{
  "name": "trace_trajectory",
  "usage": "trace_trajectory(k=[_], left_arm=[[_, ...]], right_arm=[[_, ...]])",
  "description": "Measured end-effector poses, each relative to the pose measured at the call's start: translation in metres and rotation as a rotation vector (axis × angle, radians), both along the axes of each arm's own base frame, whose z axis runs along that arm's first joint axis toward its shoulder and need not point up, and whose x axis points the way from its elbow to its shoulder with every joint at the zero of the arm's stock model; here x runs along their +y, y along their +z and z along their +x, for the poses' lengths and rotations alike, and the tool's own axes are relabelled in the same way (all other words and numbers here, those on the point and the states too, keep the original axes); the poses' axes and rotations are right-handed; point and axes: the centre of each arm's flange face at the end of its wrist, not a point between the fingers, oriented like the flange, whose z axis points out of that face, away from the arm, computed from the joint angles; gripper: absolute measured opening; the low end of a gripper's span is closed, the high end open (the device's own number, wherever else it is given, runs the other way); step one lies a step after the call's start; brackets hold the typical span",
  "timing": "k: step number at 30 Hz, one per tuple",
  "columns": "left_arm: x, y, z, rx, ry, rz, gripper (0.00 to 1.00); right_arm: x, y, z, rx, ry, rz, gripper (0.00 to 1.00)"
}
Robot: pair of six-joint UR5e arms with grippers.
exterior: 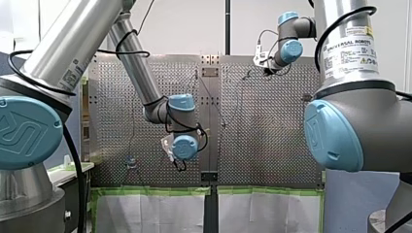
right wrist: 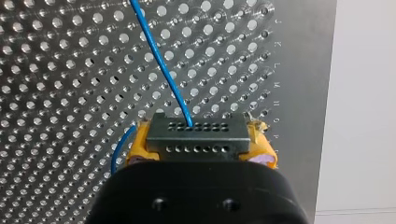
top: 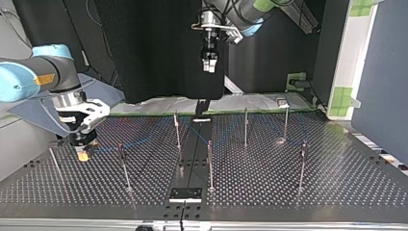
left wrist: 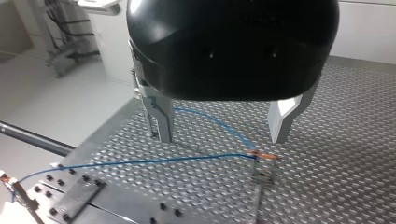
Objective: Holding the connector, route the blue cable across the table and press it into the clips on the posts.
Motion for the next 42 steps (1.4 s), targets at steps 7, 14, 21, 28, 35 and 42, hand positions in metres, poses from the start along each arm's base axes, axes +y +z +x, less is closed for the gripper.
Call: trace_trajectory(k=[7, 14, 21, 28, 35, 42], left_arm=[[0.018, -0.038, -0.020, 0.045, 0.007, 0.042, 1.00], [0.036, -0.070, -0.040, 0.089, 0.006, 0.094, 1.00], [0.040, -0.076, -0.045, 0.099, 0.006, 0.107, 1.00], [0.040, -0.076, -0.045, 0.099, 0.006, 0.108, 1.00], [0.040, -0.076, -0.045, 0.099, 0.006, 0.108, 1.00], [0.040, -0.076, -0.045, 0.099, 0.006, 0.108, 1.00]], right_arm=[[0.001, -0.001, 0.001, 0.001, 0.001, 0.003, 0.00], [0.001, -0.002, 0.000, 0.002, -0.006, 0.007, 0.00], [0.001, -0.003, 0.000, 0.002, -0.007, 0.008, 0.00], [0.001, -0.003, 0.000, 0.003, -0.007, 0.008, 0.00], [0.001, -0.003, 0.000, 0.003, -0.007, 0.008, 0.00], [0.001, -0.003, 0.000, 0.003, -0.007, 0.008, 0.00]])
